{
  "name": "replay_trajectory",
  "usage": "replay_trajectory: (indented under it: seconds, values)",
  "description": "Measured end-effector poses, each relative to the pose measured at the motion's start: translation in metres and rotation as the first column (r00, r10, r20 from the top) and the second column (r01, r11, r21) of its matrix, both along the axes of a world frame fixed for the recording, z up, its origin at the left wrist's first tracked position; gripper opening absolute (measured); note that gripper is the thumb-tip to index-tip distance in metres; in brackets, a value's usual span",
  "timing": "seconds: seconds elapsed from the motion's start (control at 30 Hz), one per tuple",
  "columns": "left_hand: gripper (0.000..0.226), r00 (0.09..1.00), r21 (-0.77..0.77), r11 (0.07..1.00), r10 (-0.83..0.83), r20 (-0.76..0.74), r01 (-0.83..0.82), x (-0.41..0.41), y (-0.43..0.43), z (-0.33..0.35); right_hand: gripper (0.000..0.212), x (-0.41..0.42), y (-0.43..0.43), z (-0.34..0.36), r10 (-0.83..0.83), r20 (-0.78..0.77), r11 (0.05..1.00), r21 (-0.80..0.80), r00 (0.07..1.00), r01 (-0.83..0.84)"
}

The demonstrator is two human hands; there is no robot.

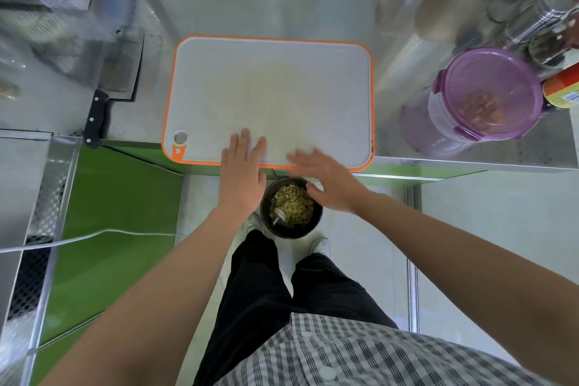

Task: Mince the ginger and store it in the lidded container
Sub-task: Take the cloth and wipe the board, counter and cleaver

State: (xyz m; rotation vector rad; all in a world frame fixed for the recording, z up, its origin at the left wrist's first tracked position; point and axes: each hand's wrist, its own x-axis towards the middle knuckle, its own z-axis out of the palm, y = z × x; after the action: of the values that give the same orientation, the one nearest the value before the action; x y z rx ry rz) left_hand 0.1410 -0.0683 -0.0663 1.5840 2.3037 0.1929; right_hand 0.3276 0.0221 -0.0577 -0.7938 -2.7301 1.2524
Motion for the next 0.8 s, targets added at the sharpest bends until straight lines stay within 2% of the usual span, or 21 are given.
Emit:
replay_trajectory:
  seconds: [0.07, 0.13, 0.17, 0.23, 0.3, 0.37, 0.47, 0.53, 0.6, 0.63, 0.67, 0.73, 0.8]
  values:
    - [0.059, 1.000, -0.016, 1.000, -0.001, 0.009, 0.001, 0.000, 0.001, 0.001, 0.043, 0.000, -0.003, 0.004, -0.044, -0.038, 0.998, -0.046, 0.998, 0.043]
    - [0.060, 1.000, -0.017, 1.000, 0.009, 0.015, -0.009, 0.001, 0.002, 0.001, 0.052, 0.000, 0.003, 0.003, -0.151, -0.055, 0.989, -0.011, 0.987, 0.151]
    - [0.060, 1.000, -0.020, 1.000, 0.011, 0.015, -0.011, 0.002, 0.002, 0.001, 0.056, 0.001, 0.006, 0.002, -0.134, -0.028, 0.991, -0.006, 0.991, 0.134]
    - [0.061, 1.000, -0.028, 1.000, 0.006, 0.023, -0.006, 0.001, 0.000, 0.002, 0.052, 0.002, 0.006, 0.001, -0.036, 0.028, 0.998, -0.047, 0.999, 0.037]
    - [0.062, 1.000, -0.035, 0.999, 0.004, 0.027, -0.003, -0.001, 0.000, 0.002, 0.047, 0.001, 0.003, 0.003, -0.059, -0.017, 0.997, -0.049, 0.998, 0.058]
    - [0.064, 1.000, -0.041, 0.999, -0.002, 0.029, 0.003, -0.002, 0.000, 0.001, 0.052, -0.001, 0.005, 0.005, -0.113, -0.032, 0.993, -0.025, 0.993, 0.112]
    - [0.066, 0.999, -0.041, 0.999, -0.003, 0.045, 0.005, -0.002, 0.000, 0.002, 0.046, -0.003, 0.007, 0.007, -0.039, 0.010, 0.993, -0.115, 0.999, 0.040]
    - [0.067, 0.999, -0.044, 0.999, -0.007, 0.046, 0.009, -0.002, -0.001, 0.002, 0.048, -0.004, 0.007, 0.006, -0.066, -0.003, 0.995, -0.073, 0.998, 0.066]
    - [0.068, 0.999, -0.066, 0.998, -0.004, 0.034, 0.006, 0.000, 0.000, 0.003, 0.053, -0.003, 0.006, 0.004, -0.008, 0.046, 1.000, -0.030, 0.999, 0.009]
    - [0.068, 0.999, -0.073, 0.997, -0.019, 0.026, 0.021, 0.001, -0.001, 0.005, 0.049, -0.002, 0.004, 0.004, 0.017, 0.051, 0.998, -0.056, 0.999, -0.014]
    - [0.066, 0.998, -0.055, 0.997, -0.053, 0.033, 0.054, 0.004, -0.003, 0.006, 0.044, -0.001, 0.004, 0.006, -0.003, 0.030, 0.995, -0.096, 1.000, 0.006]
    - [0.058, 0.971, 0.032, 0.976, -0.217, 0.103, 0.215, 0.011, -0.012, 0.009, 0.043, 0.001, 0.010, 0.005, -0.206, -0.049, 0.973, -0.120, 0.977, 0.199]
    - [0.048, 0.903, 0.108, 0.934, -0.358, 0.239, 0.341, 0.024, -0.027, 0.015, 0.053, 0.002, 0.019, 0.002, -0.335, -0.048, 0.942, -0.030, 0.941, 0.334]
